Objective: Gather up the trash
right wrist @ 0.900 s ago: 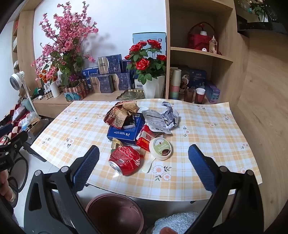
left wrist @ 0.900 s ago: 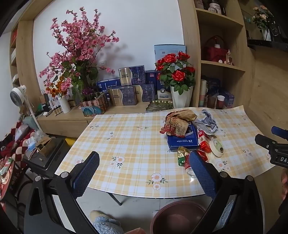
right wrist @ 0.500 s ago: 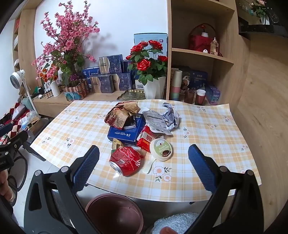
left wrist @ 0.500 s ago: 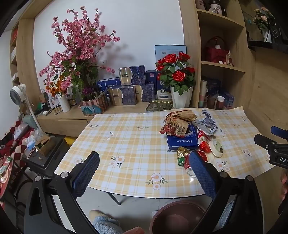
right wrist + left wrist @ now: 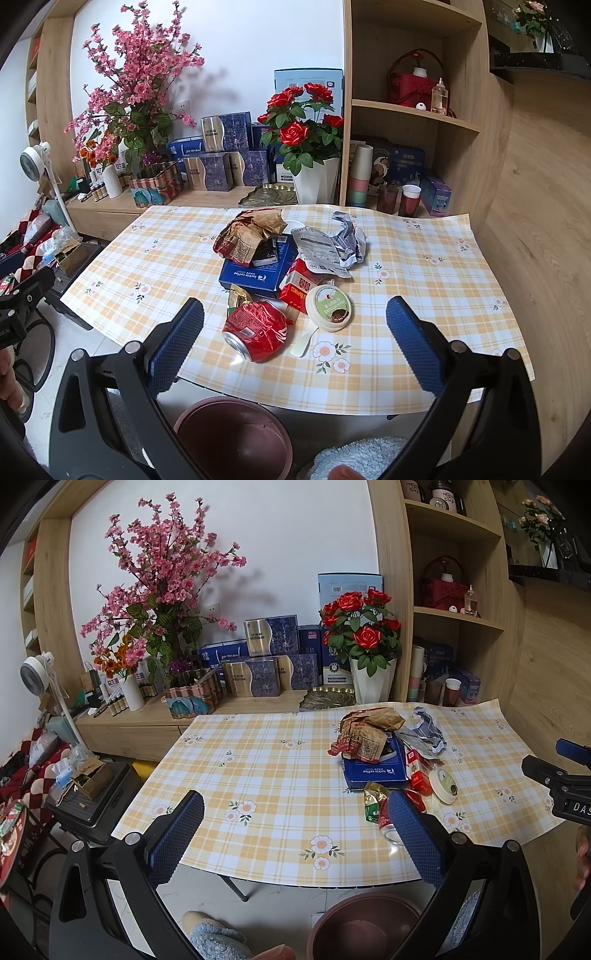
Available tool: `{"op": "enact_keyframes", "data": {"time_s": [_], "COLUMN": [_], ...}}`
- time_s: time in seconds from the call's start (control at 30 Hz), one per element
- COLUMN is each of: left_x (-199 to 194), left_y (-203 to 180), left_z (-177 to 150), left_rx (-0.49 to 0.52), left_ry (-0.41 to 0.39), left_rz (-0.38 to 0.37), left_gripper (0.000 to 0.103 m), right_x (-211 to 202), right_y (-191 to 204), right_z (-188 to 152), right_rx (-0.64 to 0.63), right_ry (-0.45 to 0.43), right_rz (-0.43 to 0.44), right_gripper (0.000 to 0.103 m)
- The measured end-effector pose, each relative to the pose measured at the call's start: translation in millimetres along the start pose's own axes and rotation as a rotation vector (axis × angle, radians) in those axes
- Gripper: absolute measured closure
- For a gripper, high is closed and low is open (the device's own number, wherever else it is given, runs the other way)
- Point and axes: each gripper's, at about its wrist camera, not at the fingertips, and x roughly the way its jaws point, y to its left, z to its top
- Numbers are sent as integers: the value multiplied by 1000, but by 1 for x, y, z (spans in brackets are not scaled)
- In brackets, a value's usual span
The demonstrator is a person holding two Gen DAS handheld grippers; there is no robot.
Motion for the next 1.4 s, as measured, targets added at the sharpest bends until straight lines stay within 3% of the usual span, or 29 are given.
{"op": "enact_keyframes", "data": {"time_s": [1.4], "left_x": [0], "left_y": [0], "left_z": [0], "left_rx": [-4], "left_ry": [0], "left_rz": [-2], "left_gripper": [5], "right_x": [-1], "right_y": [0], "right_z": [-1], "right_rx": [0], "right_ry": [7], "right_rz": [-1], "right_gripper": [6]}}
